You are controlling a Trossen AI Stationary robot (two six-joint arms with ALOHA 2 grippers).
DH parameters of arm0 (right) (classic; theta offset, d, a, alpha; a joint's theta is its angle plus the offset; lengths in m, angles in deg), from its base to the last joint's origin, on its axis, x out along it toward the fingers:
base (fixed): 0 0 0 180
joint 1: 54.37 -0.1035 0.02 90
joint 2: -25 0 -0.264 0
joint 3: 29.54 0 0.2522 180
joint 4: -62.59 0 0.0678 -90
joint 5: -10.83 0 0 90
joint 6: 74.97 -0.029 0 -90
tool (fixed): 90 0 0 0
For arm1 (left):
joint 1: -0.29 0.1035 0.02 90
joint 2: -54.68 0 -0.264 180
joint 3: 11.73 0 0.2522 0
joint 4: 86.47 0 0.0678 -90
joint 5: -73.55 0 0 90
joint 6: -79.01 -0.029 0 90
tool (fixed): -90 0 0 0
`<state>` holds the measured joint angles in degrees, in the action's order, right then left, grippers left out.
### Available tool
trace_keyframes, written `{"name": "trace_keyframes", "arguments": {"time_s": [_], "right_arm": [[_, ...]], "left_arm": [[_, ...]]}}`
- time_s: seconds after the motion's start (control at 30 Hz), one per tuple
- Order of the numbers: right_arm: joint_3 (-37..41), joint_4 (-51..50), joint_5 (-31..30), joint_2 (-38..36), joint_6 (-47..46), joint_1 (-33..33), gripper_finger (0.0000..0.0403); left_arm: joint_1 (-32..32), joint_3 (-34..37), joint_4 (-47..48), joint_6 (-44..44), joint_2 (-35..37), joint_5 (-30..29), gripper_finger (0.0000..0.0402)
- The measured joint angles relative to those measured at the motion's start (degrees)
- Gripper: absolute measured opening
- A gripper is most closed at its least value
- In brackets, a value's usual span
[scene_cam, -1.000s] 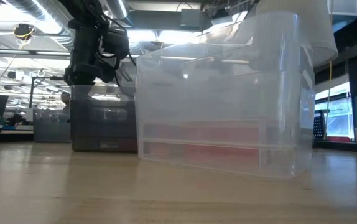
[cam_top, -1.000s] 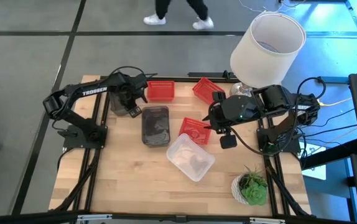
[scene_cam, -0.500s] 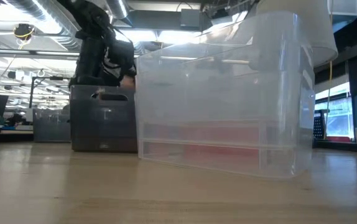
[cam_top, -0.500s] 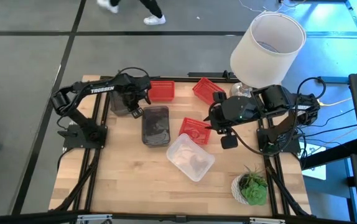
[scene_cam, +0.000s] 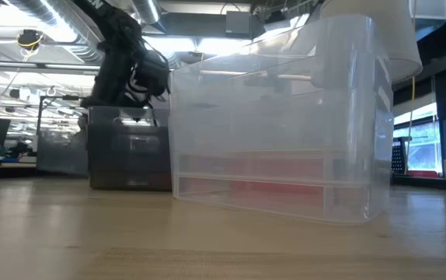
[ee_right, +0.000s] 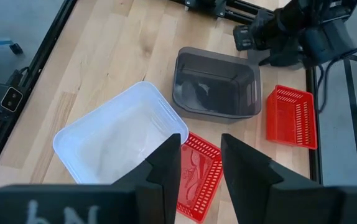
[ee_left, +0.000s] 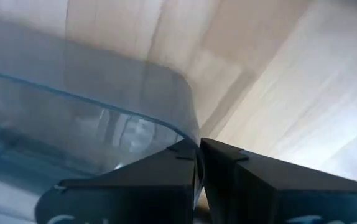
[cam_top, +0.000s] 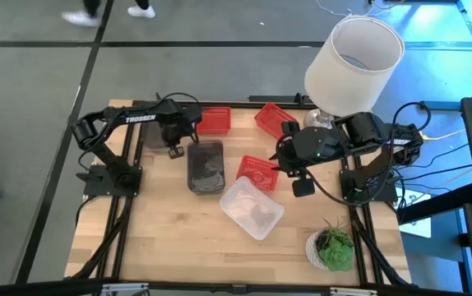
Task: Stack baskets by color
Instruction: Stack the top black bin on the bottom black bins
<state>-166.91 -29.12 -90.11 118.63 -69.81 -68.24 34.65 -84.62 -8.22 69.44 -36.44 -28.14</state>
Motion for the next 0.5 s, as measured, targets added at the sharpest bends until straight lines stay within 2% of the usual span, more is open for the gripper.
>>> {"name": "trace_keyframes", "arguments": {"time_s": [0.2, 0.5], "right_arm": [[0.0, -0.3, 0.0, 0.0, 0.0, 0.0, 0.0113], [0.0, -3.7, 0.2, 0.0, 3.1, 0.0, 0.0113]], "left_arm": [[-4.1, 0.0, 8.6, -2.3, 3.1, -3.5, 0.0001], [-15.1, -1.3, 19.4, 5.7, 12.5, -3.6, 0.0]]}}
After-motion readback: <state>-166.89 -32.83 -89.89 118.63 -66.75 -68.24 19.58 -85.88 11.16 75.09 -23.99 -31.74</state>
